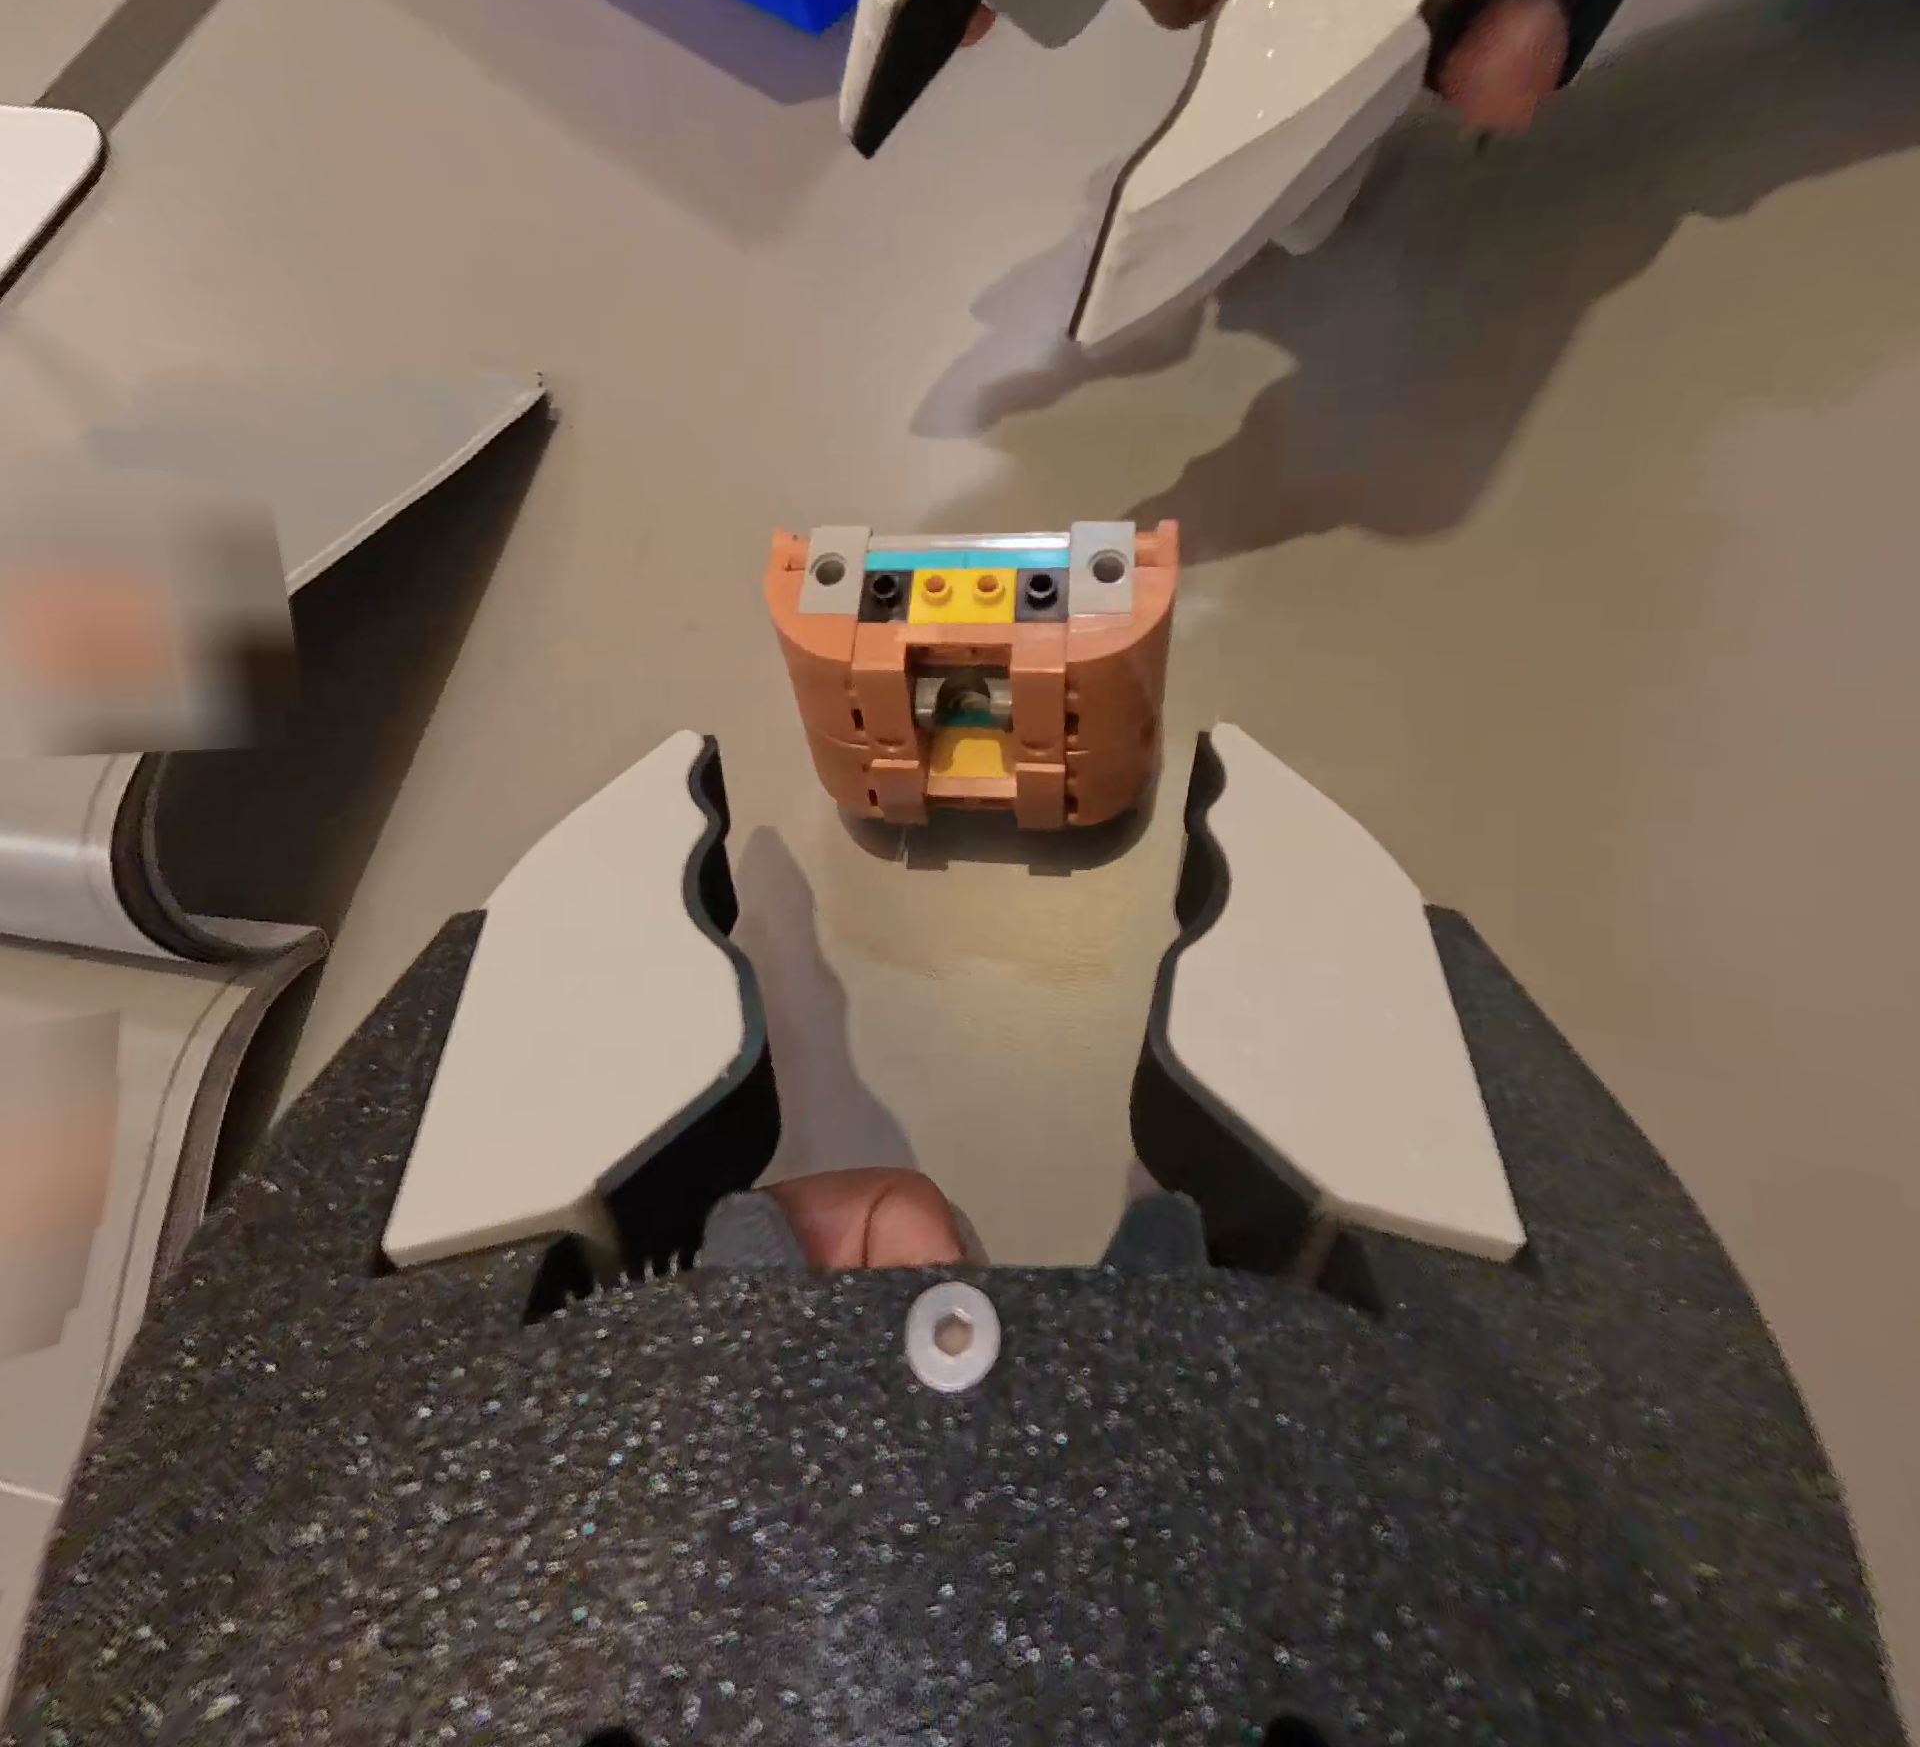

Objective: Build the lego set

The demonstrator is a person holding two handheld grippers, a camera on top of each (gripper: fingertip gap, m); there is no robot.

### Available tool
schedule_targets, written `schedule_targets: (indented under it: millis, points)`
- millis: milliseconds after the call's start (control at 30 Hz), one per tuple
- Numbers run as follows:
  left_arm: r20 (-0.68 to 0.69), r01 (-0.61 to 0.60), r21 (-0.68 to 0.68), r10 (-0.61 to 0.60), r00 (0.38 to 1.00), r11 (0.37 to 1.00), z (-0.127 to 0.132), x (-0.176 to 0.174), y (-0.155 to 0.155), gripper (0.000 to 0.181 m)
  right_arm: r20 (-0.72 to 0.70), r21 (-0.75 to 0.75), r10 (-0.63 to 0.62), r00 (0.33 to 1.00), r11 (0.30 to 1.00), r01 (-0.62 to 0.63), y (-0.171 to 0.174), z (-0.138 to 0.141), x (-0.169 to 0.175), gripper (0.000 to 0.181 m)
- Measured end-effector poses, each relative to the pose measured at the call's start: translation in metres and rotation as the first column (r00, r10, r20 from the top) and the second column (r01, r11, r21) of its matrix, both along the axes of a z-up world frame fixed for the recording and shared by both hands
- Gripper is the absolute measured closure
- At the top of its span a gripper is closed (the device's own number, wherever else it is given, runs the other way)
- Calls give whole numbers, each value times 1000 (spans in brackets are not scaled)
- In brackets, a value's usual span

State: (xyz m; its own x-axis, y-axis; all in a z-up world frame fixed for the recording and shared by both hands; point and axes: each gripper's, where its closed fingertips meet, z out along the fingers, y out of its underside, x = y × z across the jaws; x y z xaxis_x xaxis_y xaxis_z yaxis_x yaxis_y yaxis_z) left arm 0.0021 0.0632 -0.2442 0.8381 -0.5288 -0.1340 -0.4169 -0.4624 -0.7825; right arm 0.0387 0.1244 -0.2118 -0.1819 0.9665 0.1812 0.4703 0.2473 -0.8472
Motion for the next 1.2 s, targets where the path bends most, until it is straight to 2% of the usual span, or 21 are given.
schedule_targets:
  millis: [200, 300, 433, 600, 833, 1000, 1100, 1200]
  points:
    - [-8, 50, -18, -50, 999, 999, -5, 2, 5, 98, 9, -16, 27, 1000, 1000, -26, -1, -5, -1, 127]
    - [-7, 71, -29, -71, 997, 997, -8, 5, 6, 108, 14, -15, 36, 999, 999, -36, -3, -7, -1, 127]
    - [-5, 42, -32, -42, 999, 999, -8, 6, 11, 112, 17, -7, 32, 999, 999, -32, -1, -5, 1, 127]
    - [-3, -48, -39, 48, 999, 998, -7, 10, 27, 112, 2, -13, -12, 1000, 1000, 12, 10, 2, 12, 128]
    - [-9, -259, -62, 259, 966, 964, -8, 22, 74, 112, -2, -29, -105, 994, 994, 105, 31, 4, 31, 130]
    - [1, -281, -35, 281, 960, 959, -6, 44, 103, 106, -24, -33, -149, 989, 988, 148, 41, 7, 41, 129]
    - [47, -268, 44, 266, 963, 962, 11, 40, 97, 102, -44, -34, -156, 987, 987, 154, 44, 10, 52, 129]
    - [84, -231, 102, 223, 971, 968, 26, 26, 72, 103, -66, -36, -129, 989, 991, 127, 39, 12, 60, 128]
